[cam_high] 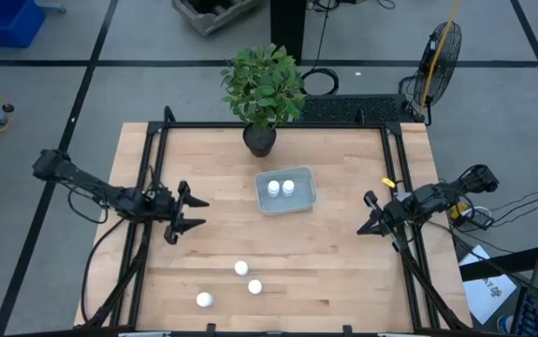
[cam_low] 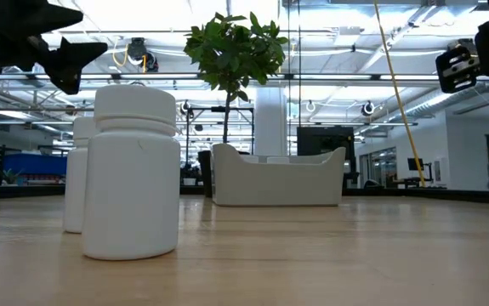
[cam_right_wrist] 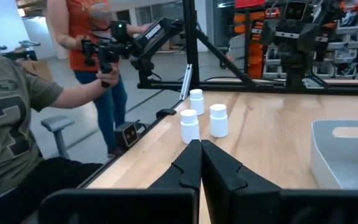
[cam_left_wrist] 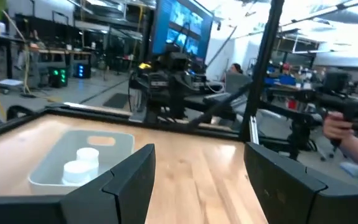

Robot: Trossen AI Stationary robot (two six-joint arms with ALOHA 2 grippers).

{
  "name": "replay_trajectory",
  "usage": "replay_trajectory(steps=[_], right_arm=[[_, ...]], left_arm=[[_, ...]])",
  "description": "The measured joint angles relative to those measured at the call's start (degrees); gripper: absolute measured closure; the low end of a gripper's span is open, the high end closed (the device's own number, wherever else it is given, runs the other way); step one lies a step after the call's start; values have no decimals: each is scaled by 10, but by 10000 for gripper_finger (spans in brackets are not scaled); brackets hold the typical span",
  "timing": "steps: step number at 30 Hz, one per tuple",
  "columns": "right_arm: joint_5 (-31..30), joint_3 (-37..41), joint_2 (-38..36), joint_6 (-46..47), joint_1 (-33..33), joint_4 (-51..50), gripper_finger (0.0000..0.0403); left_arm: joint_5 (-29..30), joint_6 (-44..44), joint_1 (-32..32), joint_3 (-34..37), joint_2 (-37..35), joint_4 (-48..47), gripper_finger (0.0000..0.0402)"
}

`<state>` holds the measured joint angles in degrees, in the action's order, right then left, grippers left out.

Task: Pick and place pill bottles into a basket
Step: Put the white pill bottle into the gray bin

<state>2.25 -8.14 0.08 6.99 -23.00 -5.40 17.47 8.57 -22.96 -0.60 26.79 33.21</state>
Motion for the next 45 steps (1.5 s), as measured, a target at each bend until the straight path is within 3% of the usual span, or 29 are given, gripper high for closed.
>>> replay_trajectory(steps=[4,8,16,18,21,26,32,36,45], right_arm=[[27,0,0,-4,28,2,403],[53,16,0,-7,53,5,403],[109,65,8,5,82,78,403],[98,70,8,-3,87,81,403],[31,71,17,8,90,72,403],[-18,71,29,29,90,70,403],[-20,72,32,29,90,74,403],[-20,72,32,29,90,74,403],[-21,73,32,28,89,74,403]], left_arm=[[-2,20,-1,0,33,0,151],[49,71,-1,0,83,3,151],[62,115,0,0,190,88,151],[62,115,0,0,216,114,151],[64,120,0,-1,258,150,151],[61,124,-13,-68,329,129,151],[57,35,-61,-200,442,41,151],[58,51,-95,-272,486,-42,151],[136,106,-161,-321,592,-73,151]])
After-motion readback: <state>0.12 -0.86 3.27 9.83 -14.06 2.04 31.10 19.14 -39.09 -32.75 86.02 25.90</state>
